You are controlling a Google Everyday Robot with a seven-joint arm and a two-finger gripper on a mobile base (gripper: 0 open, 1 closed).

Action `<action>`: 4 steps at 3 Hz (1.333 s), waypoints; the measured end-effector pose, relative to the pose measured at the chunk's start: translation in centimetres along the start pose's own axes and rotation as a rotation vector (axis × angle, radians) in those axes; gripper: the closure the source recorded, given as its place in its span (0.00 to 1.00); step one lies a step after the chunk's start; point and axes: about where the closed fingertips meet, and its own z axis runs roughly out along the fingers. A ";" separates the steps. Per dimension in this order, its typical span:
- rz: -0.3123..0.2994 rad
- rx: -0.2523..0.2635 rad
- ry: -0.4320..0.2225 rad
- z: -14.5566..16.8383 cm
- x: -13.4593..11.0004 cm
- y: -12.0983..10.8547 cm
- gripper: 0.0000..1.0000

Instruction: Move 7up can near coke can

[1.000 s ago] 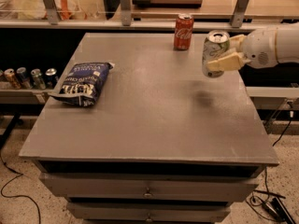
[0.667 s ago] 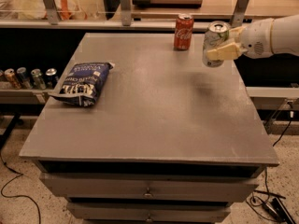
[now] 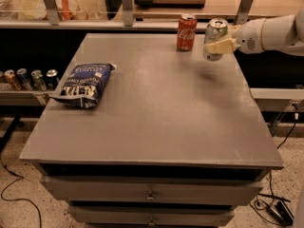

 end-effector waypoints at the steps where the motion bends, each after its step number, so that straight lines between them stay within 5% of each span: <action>1: 0.018 0.034 0.006 1.9 0.9 -2.1 1.00; 4: 0.044 0.079 0.013 5.7 1.7 -5.2 1.00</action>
Offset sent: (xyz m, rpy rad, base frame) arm 0.0714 -0.0146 -0.0319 0.0000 0.0076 -0.1141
